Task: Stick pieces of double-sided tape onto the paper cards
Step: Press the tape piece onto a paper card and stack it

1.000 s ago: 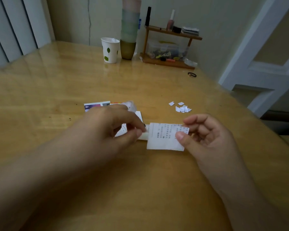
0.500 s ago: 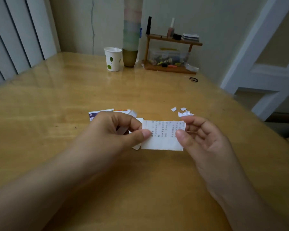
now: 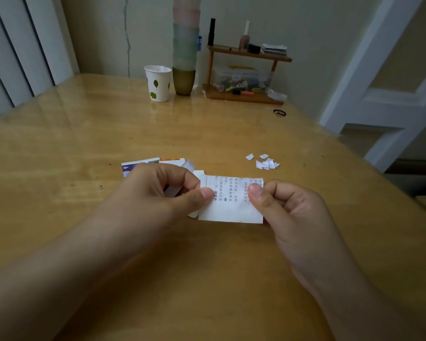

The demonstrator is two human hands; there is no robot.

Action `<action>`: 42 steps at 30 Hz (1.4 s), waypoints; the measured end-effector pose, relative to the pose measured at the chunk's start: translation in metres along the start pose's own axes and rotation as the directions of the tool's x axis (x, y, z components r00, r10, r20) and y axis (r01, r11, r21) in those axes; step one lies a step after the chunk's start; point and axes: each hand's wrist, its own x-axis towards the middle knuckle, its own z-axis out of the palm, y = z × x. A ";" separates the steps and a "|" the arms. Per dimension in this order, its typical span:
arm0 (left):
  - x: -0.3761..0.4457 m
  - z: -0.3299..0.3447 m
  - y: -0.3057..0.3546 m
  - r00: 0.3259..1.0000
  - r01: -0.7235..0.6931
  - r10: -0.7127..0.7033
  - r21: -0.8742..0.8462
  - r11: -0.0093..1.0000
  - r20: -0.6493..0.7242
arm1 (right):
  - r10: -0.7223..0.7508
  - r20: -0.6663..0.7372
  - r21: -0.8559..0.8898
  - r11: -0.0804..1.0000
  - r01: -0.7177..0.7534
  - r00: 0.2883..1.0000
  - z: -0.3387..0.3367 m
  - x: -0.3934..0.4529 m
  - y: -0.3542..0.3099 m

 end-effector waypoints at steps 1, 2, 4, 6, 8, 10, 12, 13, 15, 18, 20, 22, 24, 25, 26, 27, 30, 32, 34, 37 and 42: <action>0.000 0.000 0.000 1.000 0.000 0.000 0.008 1.000 -0.005 | -0.001 0.002 -0.005 1.000 0.001 1.000 0.000 0.000 0.000; 0.000 0.000 0.000 1.000 0.000 0.000 0.020 1.000 -0.007 | -0.002 0.005 -0.010 1.000 0.002 1.000 0.000 0.000 0.000; 0.000 0.000 0.000 1.000 0.003 -0.002 0.053 0.999 -0.016 | 0.001 0.004 -0.020 1.000 0.000 1.000 0.000 0.000 0.001; -0.001 0.002 -0.002 0.999 -0.004 0.008 0.097 0.995 -0.042 | 0.007 0.000 -0.019 1.000 -0.007 1.000 0.000 0.000 0.001; 0.000 0.002 -0.005 0.994 -0.049 0.063 0.152 0.987 -0.090 | 0.049 -0.001 0.012 0.999 -0.049 0.999 -0.001 0.000 0.002; 0.000 0.000 -0.007 0.976 -0.188 0.208 0.222 0.957 -0.067 | 0.119 0.022 0.072 0.990 -0.120 0.993 -0.003 0.001 0.003; 0.001 -0.003 -0.006 0.941 -0.325 0.339 0.330 0.886 0.014 | 0.177 0.067 0.131 0.974 -0.184 0.982 -0.003 0.002 0.003; 0.001 -0.004 -0.007 0.925 -0.367 0.375 0.382 0.848 0.055 | 0.197 0.085 0.163 0.964 -0.208 0.977 -0.003 0.002 0.002; 0.001 -0.002 -0.010 0.911 -0.398 0.406 0.393 0.829 0.067 | 0.220 0.112 0.229 0.943 -0.241 0.969 -0.002 0.002 0.001; 0.000 0.001 -0.006 0.936 -0.330 0.349 0.248 0.911 -0.035 | 0.217 0.041 0.242 0.945 -0.221 0.975 -0.001 0.005 0.003; 0.000 0.002 0.000 0.975 -0.194 0.208 0.150 0.969 -0.083 | 0.145 -0.032 0.214 0.967 -0.135 0.989 -0.001 0.007 0.006; 0.000 0.000 -0.001 0.995 -0.084 0.087 0.066 0.994 -0.049 | 0.039 -0.004 0.177 0.984 -0.038 0.999 0.000 0.006 0.006; -0.001 0.002 -0.003 0.998 -0.026 0.025 0.010 1.000 0.053 | -0.033 0.039 0.134 0.991 0.027 0.999 0.003 0.003 0.003; -0.001 0.003 -0.003 0.996 0.001 -0.001 -0.002 1.000 0.086 | -0.052 0.040 0.102 0.994 0.048 0.998 0.004 0.002 0.002; -0.001 0.004 -0.003 0.995 0.026 -0.025 -0.005 1.000 0.094 | -0.062 0.031 0.068 0.996 0.060 0.998 0.005 0.001 0.002; -0.001 0.005 -0.003 0.996 0.031 -0.032 0.008 0.999 0.086 | -0.065 0.019 0.046 0.997 0.065 0.998 0.005 0.001 0.003; -0.003 0.008 0.002 1.000 0.002 -0.004 0.082 0.997 0.022 | -0.061 0.005 0.027 0.998 0.061 0.998 0.005 0.002 0.002; -0.004 0.007 0.003 1.000 -0.024 0.026 0.096 0.995 -0.013 | -0.061 0.012 0.018 0.998 0.060 0.998 0.006 0.002 0.001; -0.003 0.007 0.002 0.998 -0.051 0.053 0.092 0.995 -0.026 | -0.063 0.015 0.007 0.998 0.063 0.998 0.006 0.001 0.001; -0.002 0.006 0.000 0.996 -0.081 0.084 0.087 0.993 -0.022 | -0.053 0.018 0.001 0.999 0.053 0.998 0.005 -0.001 0.000; -0.002 0.008 -0.001 0.993 -0.104 0.108 0.062 0.993 -0.051 | -0.045 0.018 0.013 0.999 0.044 0.999 0.006 -0.001 0.002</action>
